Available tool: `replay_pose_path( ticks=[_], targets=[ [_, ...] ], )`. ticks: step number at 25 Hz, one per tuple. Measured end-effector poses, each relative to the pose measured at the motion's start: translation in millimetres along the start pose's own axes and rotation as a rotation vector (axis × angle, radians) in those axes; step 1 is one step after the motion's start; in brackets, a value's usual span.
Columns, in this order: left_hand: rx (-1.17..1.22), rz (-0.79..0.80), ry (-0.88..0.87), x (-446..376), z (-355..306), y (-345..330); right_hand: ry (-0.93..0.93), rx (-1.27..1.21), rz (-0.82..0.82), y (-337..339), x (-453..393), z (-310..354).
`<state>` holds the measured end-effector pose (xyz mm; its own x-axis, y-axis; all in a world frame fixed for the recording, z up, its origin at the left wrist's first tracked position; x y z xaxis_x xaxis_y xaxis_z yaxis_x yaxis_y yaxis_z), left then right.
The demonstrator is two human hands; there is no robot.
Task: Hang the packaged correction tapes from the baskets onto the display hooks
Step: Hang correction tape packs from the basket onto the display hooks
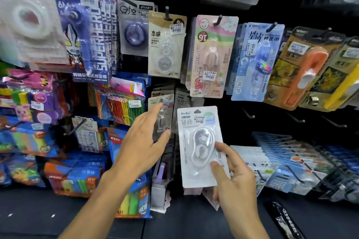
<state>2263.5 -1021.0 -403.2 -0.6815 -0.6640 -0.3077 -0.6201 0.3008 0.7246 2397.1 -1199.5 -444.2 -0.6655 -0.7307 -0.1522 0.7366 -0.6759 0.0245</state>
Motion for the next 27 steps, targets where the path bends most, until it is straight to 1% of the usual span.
replay_pose_path(
  ticks=[2, 4, 8, 12, 14, 16, 17, 19, 20, 21, 22, 23, 24, 25, 26, 27],
  targets=[
    [0.025, -0.008, 0.010, -0.8, 1.6, 0.2, 0.026, 0.033, -0.033, -4.6, 0.2, 3.8],
    [0.047, -0.003, 0.015, -3.0, 3.9, 1.9, 0.033, 0.010, -0.034, -12.7, -0.9, 7.2],
    [0.109, 0.025, 0.019, -1.6, 9.3, 2.1, 0.008, -0.012, -0.057, -19.5, 6.0, 17.3],
    [0.092, 0.041, 0.035, 1.1, 11.4, -0.6, -0.035, 0.014, -0.061, -17.6, 3.0, 11.6],
    [0.101, 0.054, 0.037, -0.5, 13.2, -0.7, -0.105, 0.029, -0.005, -27.1, -14.3, 4.5],
    [0.121, 0.043, 0.021, -0.1, 13.4, -0.8, -0.199, -0.073, 0.114, -40.0, -30.7, -9.2],
    [0.136, 0.013, 0.005, 4.7, 12.9, -1.9, -0.223, -0.086, 0.156, -40.4, -34.6, -18.3],
    [0.168, -0.091, -0.006, 22.5, 12.3, -11.3, -0.231, 0.019, 0.179, -24.3, -31.9, -42.1],
    [0.176, -0.116, 0.012, 33.4, 14.1, -24.6, -0.251, 0.064, 0.184, -10.4, -20.6, -60.0],
    [0.160, -0.085, 0.043, 42.4, 17.4, -46.2, -0.308, 0.100, 0.215, 4.2, -3.1, -83.1],
    [0.118, 0.016, 0.083, 51.7, 21.5, -75.2, -0.396, 0.123, 0.240, 19.5, 19.5, -112.0],
    [0.062, 0.182, 0.119, 62.0, 25.5, -109.0, -0.498, 0.202, 0.254, 36.2, 45.0, -143.1],
    [-0.003, 0.383, 0.137, 75.2, 30.4, -144.9, -0.575, 0.347, 0.274, 53.2, 70.2, -172.6],
    [-0.062, 0.580, 0.146, 94.8, 36.9, -181.6, -0.608, 0.549, 0.320, 67.9, 94.4, -200.5],
    [-0.120, 0.747, 0.154, 116.5, 45.8, -214.3, -0.612, 0.748, 0.409, 77.0, 113.8, -225.1],
    [-0.172, 0.883, 0.173, 141.3, 57.4, -241.8, -0.617, 0.899, 0.541, 80.9, 131.7, -244.9]
  ],
)
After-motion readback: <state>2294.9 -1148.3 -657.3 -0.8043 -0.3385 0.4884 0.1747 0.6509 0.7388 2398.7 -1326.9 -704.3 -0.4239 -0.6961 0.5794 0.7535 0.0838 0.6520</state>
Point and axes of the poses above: each hand's wrist, its own x-axis away from the middle knuckle, its own y-axis out of the back of the hand, z = x × y, the point moved 6 cm from there along -x, towards the middle knuckle, and after that the axes turned 10 degrees about z, right-handed, at the moved point
